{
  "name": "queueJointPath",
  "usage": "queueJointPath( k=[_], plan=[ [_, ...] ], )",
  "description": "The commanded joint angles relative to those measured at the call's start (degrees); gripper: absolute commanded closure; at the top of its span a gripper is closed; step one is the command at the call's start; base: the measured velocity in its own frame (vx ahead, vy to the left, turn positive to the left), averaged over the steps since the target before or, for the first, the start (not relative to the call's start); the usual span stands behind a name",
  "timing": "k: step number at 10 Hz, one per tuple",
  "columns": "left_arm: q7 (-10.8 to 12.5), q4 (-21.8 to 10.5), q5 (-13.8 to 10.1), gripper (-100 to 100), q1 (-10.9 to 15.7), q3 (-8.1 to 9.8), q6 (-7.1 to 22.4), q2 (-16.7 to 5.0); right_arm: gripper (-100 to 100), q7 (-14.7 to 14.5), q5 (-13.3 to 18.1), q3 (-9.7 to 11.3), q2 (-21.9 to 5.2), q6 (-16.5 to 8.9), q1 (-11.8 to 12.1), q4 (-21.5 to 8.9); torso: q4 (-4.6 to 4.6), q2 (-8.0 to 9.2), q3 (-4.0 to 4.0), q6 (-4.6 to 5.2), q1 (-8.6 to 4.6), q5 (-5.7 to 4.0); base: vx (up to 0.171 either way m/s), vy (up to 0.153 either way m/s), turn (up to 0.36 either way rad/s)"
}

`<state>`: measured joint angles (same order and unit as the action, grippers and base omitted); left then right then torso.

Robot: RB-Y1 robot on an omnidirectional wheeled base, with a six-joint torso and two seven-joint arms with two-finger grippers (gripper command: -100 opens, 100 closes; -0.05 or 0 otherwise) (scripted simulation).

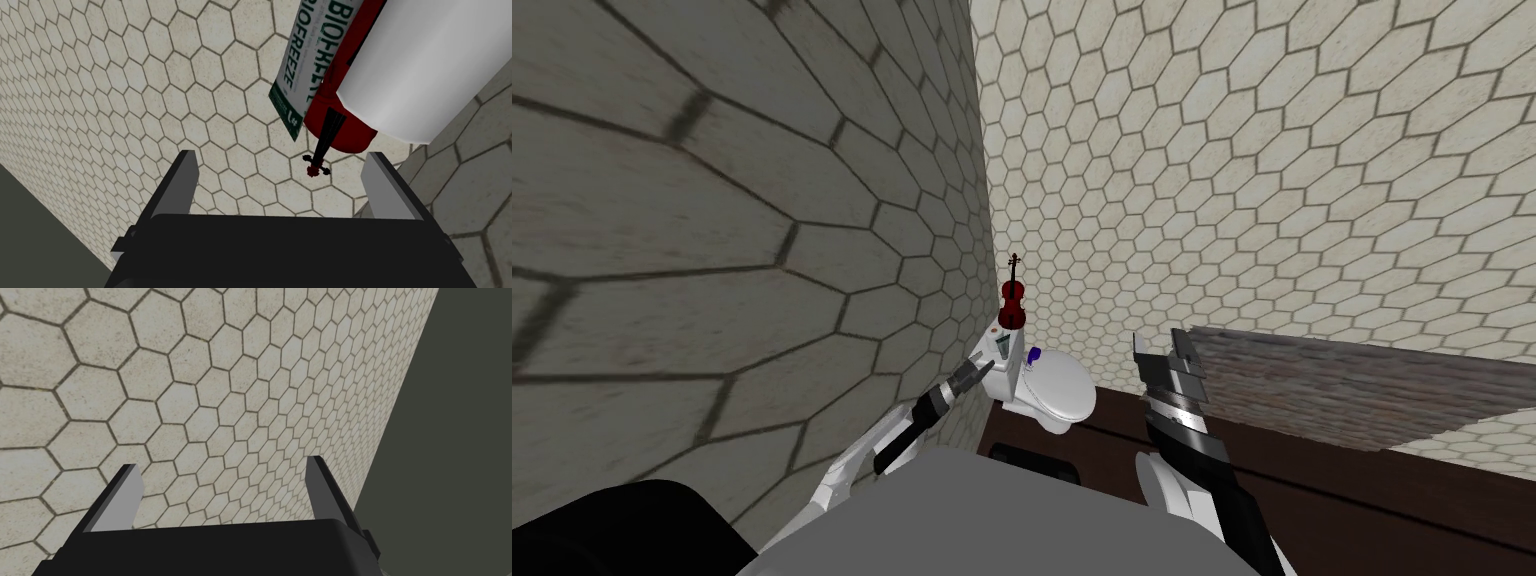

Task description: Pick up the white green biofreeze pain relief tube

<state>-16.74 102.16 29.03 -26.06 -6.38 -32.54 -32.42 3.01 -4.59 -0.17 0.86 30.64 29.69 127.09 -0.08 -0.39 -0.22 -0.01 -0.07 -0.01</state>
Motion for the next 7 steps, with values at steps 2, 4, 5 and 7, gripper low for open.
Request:
queueJointPath(
  k=[2, 4, 5, 7],
  plan=[
    [-2.8, -1.4, 2.7, -100, 0.7, -1.56, 0.2, -2.2, 0, 0.0, 0.0, 0.0, 0.0, 0.0, 0.0, 0.0, -0.01, -0.02, -0.01, 0.0, 0.0, -0.01, 0.103, -0.015, -0.07],
    [-5.3, -2.7, 5.1, -100, 1.5, -2.94, 0.2, -4.0, 0, 0.0, 0.0, 0.0, 0.0, 0.0, 0.0, 0.0, -0.01, -0.01, -0.01, -0.01, 0.05, 0.01, 0.109, -0.005, -0.072],
    [-5.8, -3.0, 5.7, -100, 1.7, -3.24, 0.3, -4.5, 0, 0.0, 0.0, 0.0, 0.0, 0.0, 0.0, 0.0, -0.01, -0.07, -0.04, 0.0, 0.04, 0.01, 0.129, -0.014, -0.067],
    [-5.5, -2.9, 5.4, 0, 1.8, -3.14, 0.3, -4.0, 0, 0.0, 0.0, 0.0, 0.0, 0.0, 0.0, 0.0, 0.01, 0.1, 0.04, -0.02, 0.02, 0.0, 0.033, -0.004, -0.003]
  ],
)
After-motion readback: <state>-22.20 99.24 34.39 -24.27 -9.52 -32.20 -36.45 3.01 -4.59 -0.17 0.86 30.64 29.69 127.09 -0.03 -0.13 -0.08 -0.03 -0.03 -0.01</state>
